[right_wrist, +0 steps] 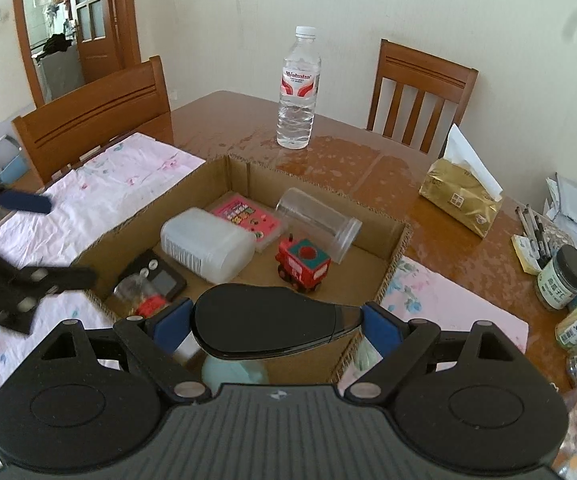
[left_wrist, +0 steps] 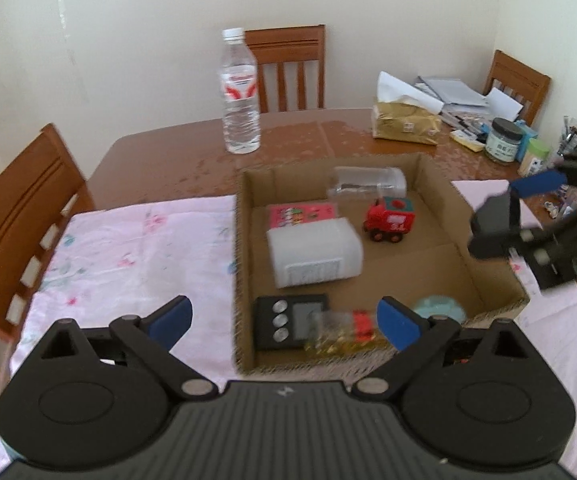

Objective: Organize rigid objects
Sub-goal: 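Carry the black item and capsule jar into the box and release both, then grasp the black toy train with red wheels using the right tool, then hold the train with the right tool while the left tool grasps the grey elephant toy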

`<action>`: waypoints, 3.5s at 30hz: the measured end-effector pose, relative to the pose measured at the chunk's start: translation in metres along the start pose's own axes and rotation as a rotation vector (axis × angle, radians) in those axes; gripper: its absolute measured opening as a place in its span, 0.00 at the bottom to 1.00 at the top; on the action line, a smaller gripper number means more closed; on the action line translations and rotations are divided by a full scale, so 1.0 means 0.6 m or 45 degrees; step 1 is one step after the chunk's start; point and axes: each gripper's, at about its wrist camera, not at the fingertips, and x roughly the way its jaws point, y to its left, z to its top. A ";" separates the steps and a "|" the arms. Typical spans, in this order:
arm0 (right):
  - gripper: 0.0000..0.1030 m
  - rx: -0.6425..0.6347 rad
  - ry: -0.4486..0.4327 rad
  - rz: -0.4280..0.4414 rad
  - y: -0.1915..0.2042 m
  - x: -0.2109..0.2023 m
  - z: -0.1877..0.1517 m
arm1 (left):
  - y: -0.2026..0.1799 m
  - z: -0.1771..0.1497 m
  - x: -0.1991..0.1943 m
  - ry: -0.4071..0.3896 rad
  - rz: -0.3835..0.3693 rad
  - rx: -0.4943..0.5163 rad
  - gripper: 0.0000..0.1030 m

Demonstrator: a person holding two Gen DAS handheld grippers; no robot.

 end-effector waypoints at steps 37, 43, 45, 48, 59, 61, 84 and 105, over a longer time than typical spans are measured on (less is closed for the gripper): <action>1.00 0.270 0.114 -0.163 0.078 -0.014 -0.083 | 0.063 -0.079 -0.051 -0.022 0.004 -0.030 0.99; 1.00 0.339 0.235 -0.214 0.092 0.046 -0.120 | 0.069 -0.087 -0.053 -0.011 0.018 -0.013 0.99; 1.00 0.361 0.266 -0.229 0.095 0.066 -0.126 | 0.071 -0.090 -0.054 -0.006 0.034 -0.003 0.99; 1.00 0.398 0.298 -0.256 0.098 0.093 -0.132 | 0.074 -0.095 -0.055 -0.001 0.039 0.011 0.99; 1.00 0.440 0.376 -0.376 0.081 0.120 -0.167 | 0.058 -0.105 -0.050 0.029 0.010 0.026 0.99; 1.00 0.455 0.377 -0.381 0.068 0.113 -0.176 | 0.049 -0.105 -0.049 0.033 0.000 0.033 0.99; 1.00 0.376 0.359 -0.243 -0.012 0.074 -0.233 | -0.139 -0.176 0.009 0.243 -0.297 0.189 0.99; 1.00 0.304 0.299 -0.205 -0.007 0.059 -0.246 | -0.079 -0.179 0.015 0.249 -0.084 0.074 0.99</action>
